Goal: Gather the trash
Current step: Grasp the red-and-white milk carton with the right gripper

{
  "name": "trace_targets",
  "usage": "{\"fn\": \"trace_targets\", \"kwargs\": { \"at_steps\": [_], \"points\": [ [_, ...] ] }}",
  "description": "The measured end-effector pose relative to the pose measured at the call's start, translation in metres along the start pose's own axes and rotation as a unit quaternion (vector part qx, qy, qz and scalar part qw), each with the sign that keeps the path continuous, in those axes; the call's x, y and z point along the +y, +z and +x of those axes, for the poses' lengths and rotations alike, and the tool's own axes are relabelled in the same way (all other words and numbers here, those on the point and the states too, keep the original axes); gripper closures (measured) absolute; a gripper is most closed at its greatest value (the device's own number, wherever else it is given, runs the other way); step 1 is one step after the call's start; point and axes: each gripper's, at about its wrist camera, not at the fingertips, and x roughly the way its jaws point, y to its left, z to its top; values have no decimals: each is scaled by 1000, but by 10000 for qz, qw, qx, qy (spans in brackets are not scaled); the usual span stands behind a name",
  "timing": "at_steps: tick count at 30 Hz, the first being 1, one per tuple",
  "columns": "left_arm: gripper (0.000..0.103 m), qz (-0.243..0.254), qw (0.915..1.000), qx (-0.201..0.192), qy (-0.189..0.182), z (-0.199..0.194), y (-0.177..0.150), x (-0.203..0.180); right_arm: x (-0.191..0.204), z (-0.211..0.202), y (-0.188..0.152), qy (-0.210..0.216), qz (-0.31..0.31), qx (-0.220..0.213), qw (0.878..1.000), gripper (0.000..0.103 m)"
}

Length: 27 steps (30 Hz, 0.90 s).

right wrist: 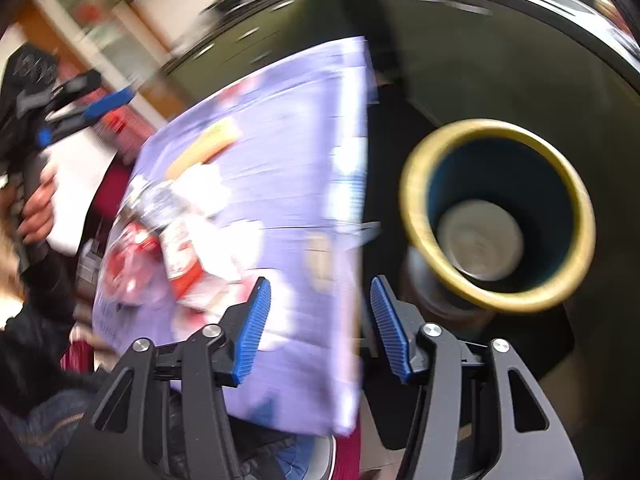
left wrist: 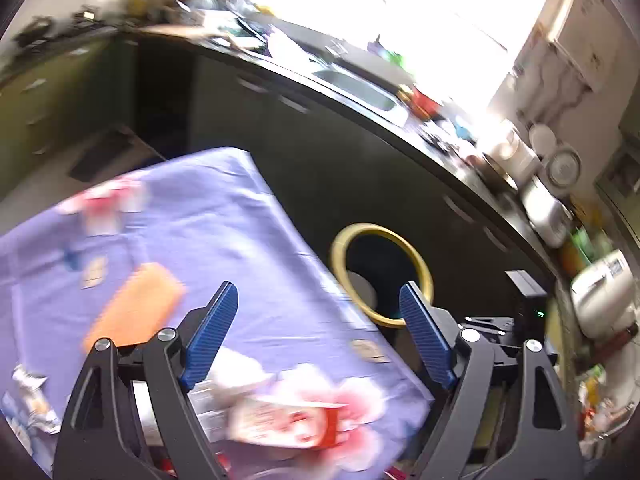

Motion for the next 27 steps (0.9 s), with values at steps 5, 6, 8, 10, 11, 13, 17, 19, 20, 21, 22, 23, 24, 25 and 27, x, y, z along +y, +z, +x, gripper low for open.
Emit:
{"fn": "trace_targets", "kwargs": {
  "at_steps": [5, 6, 8, 10, 11, 13, 17, 19, 20, 21, 22, 23, 24, 25, 27],
  "points": [
    [18, -349, 9974, -554, 305, -43, -33, 64, 82, 34, 10, 201, -1318, 140, 9910, 30],
    [16, -412, 9964, -659, 350, -48, -39, 74, 94, 41, 9, 183, -1581, 145, 9871, 28],
    [16, -550, 9936, -854, 488, -58, -52, 100, 119, 57, 7, 86, -2106, 268, 9772, 24],
    [16, -635, 9914, -1009, 549, -61, -60, 118, 134, 72, 4, -15, -2399, 400, 9700, 20],
    [15, -662, 9902, -1086, 583, -62, -64, 126, 139, 80, 3, -85, -2534, 459, 9662, 20],
    [14, -699, 9882, -1200, 639, -61, -72, 137, 145, 93, 3, -284, -2684, 555, 9613, 20],
    [14, -704, 9865, -1346, 617, -56, -80, 146, 144, 115, 3, -488, -2779, 729, 9566, 27],
    [14, -780, 9863, -1364, 501, -54, -83, 149, 143, 123, 0, -460, -2826, 807, 9547, 31],
    [14, -793, 9867, -1354, 433, -53, -84, 149, 143, 125, -1, -436, -2856, 816, 9539, 31],
    [14, -777, 9872, -1334, 399, -51, -85, 149, 143, 127, -2, -401, -2891, 816, 9530, 32],
    [14, -729, 9877, -1321, 416, -50, -85, 148, 144, 130, -3, -375, -2906, 813, 9527, 33],
    [14, -677, 9878, -1323, 456, -49, -87, 148, 145, 133, -3, -340, -2910, 807, 9527, 34],
    [14, -610, 9878, -1333, 518, -48, -87, 145, 145, 135, -3, -318, -2908, 791, 9530, 35],
    [13, -572, 9878, -1343, 545, -48, -88, 144, 145, 137, -3, -294, -2904, 769, 9534, 43],
    [12, -521, 9880, -1355, 535, -48, -88, 143, 145, 139, -2, -279, -2883, 747, 9542, 50]
  ]
}}
